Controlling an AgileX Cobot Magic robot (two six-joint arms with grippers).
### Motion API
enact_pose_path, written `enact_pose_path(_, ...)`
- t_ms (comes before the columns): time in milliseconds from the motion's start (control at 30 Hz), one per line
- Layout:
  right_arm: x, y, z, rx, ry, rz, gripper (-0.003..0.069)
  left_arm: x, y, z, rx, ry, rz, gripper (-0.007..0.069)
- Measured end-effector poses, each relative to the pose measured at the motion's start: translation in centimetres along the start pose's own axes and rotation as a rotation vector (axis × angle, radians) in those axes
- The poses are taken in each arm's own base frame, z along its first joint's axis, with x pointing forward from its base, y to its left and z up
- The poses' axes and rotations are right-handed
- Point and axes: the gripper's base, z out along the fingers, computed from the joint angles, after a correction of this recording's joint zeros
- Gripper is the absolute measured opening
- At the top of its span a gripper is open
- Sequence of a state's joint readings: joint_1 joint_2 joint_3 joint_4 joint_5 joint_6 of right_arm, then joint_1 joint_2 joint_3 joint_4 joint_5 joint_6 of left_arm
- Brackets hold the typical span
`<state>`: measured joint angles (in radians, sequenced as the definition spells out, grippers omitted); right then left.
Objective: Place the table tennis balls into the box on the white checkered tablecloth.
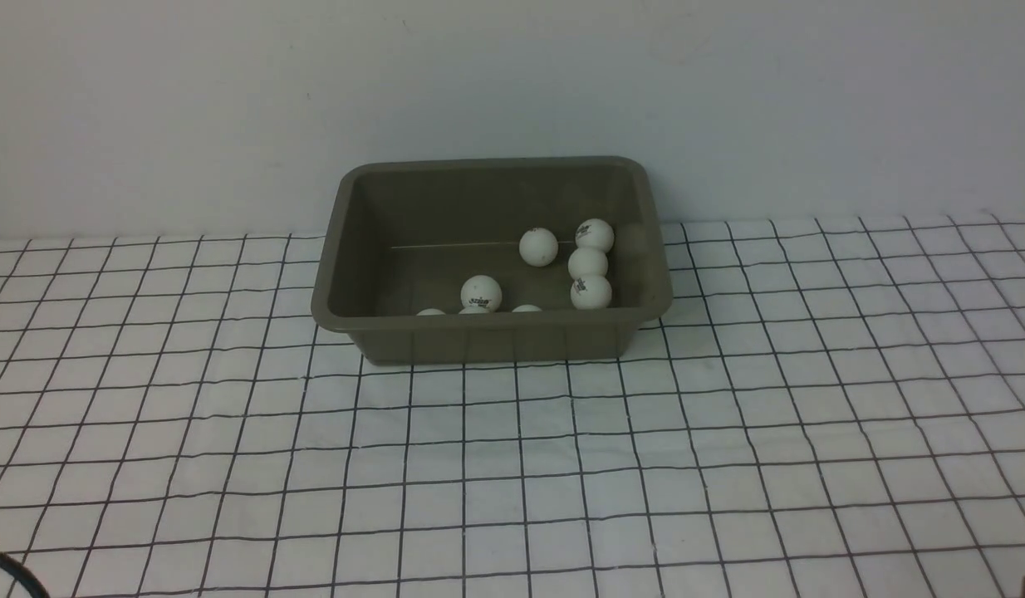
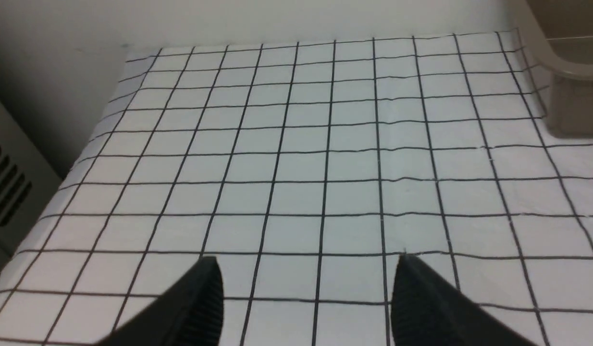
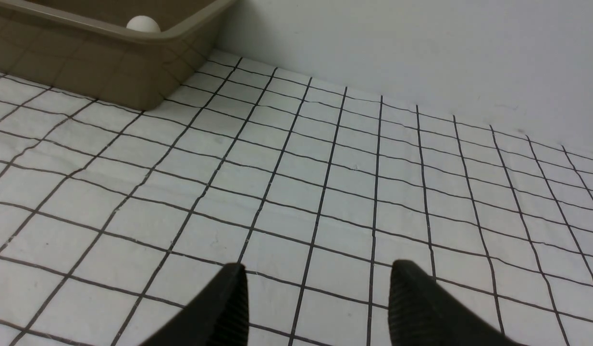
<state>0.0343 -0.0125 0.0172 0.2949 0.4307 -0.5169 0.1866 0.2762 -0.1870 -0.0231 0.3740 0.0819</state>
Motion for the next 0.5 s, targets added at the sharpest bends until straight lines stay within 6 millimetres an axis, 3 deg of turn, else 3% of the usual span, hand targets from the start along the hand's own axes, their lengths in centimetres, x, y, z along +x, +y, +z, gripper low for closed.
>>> enact_pose_path(300, 0.0, 0.0, 0.0, 0.000, 0.000, 0.000, 0.0369, 5.0, -0.1, 0.6, -0.033, 0.000, 0.018, 0.0426)
enact_pose_path(500, 0.0, 0.0, 0.0, 0.000, 0.000, 0.000, 0.0369, 5.8, -0.1, 0.5, -0.035, -0.025, -0.024, 0.0426)
